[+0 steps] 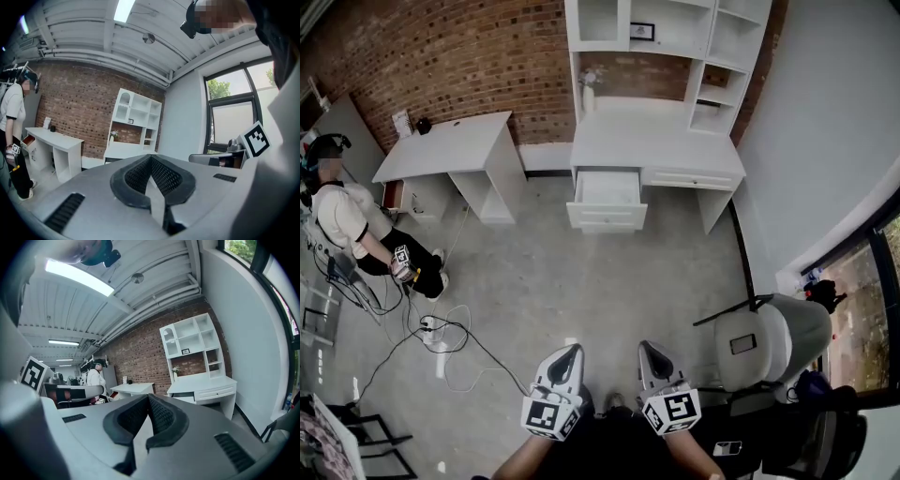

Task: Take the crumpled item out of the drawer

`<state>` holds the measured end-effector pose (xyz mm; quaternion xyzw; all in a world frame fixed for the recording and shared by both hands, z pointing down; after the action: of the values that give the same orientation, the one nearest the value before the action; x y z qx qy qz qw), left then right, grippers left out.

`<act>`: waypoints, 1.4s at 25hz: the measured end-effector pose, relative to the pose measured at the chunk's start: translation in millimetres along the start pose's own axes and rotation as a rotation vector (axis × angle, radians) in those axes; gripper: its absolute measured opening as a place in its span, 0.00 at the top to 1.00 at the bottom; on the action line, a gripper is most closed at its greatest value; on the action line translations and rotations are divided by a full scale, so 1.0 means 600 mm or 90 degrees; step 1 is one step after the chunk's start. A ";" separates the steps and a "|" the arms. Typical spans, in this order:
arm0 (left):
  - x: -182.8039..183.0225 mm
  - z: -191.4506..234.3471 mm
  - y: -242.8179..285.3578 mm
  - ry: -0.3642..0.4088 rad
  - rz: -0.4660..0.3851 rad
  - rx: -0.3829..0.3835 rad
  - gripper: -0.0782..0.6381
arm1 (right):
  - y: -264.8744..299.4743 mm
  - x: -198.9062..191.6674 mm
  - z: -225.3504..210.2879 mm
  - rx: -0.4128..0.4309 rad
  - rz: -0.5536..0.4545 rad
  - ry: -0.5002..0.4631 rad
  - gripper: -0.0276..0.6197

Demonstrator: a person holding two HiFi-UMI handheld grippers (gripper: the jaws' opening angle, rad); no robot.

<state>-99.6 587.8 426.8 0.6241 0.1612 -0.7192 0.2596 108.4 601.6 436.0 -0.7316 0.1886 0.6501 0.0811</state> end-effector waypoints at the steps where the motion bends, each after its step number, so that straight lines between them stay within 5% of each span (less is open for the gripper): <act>1: 0.001 0.005 0.012 0.000 0.003 0.001 0.87 | 0.014 0.000 -0.007 0.002 0.002 0.000 0.94; 9: -0.001 0.120 0.149 -0.027 0.006 -0.012 0.87 | 0.188 -0.009 -0.047 0.026 0.014 0.010 0.94; 17: 0.061 0.311 0.319 -0.043 0.007 -0.054 0.87 | 0.445 0.052 -0.075 0.002 0.012 -0.001 0.94; 23: 0.084 0.388 0.429 -0.030 0.012 -0.085 0.87 | 0.582 0.079 -0.119 -0.021 0.029 -0.014 0.94; 35: 0.104 0.473 0.746 -0.035 0.042 -0.034 0.87 | 0.870 0.091 -0.368 -0.003 0.073 -0.030 0.94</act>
<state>-78.9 55.5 454.9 0.6017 0.1521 -0.7227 0.3043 117.2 34.2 479.9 -0.7042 0.2268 0.6712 0.0460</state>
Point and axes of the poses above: the fingertips, and each gripper's own axes: y forward along the fingers, z to its left, x out of its top, the point moved 8 cm from there along -y, backward along the fingers
